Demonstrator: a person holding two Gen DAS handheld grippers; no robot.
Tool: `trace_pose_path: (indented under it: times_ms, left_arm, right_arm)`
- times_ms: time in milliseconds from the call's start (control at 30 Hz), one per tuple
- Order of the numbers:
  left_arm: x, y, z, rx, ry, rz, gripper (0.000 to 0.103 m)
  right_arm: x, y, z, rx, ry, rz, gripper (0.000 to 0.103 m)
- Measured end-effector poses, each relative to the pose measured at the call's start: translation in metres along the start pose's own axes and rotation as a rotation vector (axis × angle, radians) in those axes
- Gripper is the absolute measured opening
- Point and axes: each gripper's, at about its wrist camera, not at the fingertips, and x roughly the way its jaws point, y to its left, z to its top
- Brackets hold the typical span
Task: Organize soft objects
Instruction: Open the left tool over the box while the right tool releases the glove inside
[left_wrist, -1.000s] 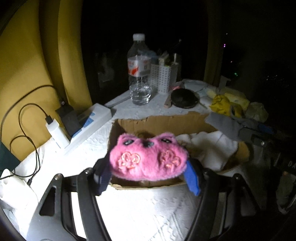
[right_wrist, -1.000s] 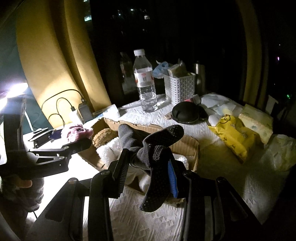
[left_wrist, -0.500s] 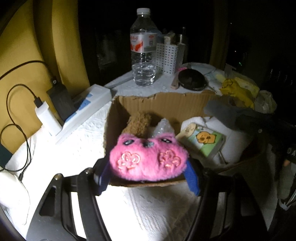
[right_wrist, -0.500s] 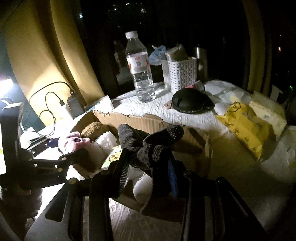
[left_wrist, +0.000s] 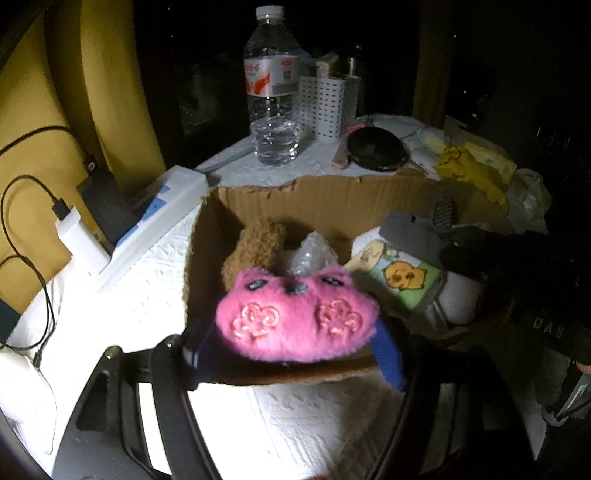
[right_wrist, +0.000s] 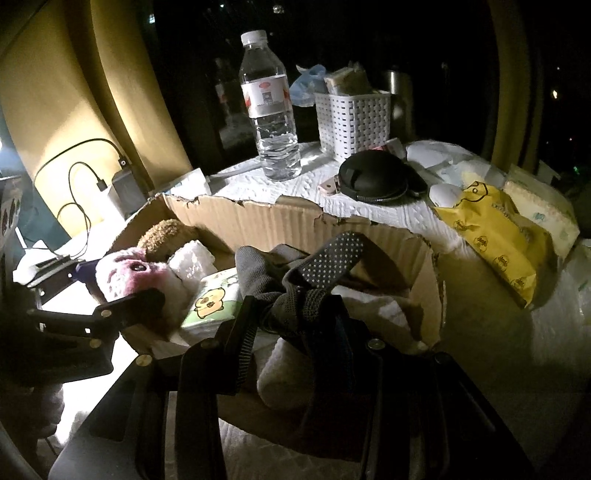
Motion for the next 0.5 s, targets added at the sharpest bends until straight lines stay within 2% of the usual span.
trace_pose_path:
  times_ms: [300, 500]
  left_arm:
    - [-0.005, 0.002, 0.0, -0.019, -0.03, -0.006, 0.089]
    - [-0.016, 0.005, 0.001, -0.034, -0.053, -0.004, 0.089]
  right_arm:
    - [-0.002, 0.0, 0.0, 0.009, 0.005, -0.01, 0.045]
    - [-0.008, 0.002, 0.0, 0.009, 0.0, -0.017, 0.047]
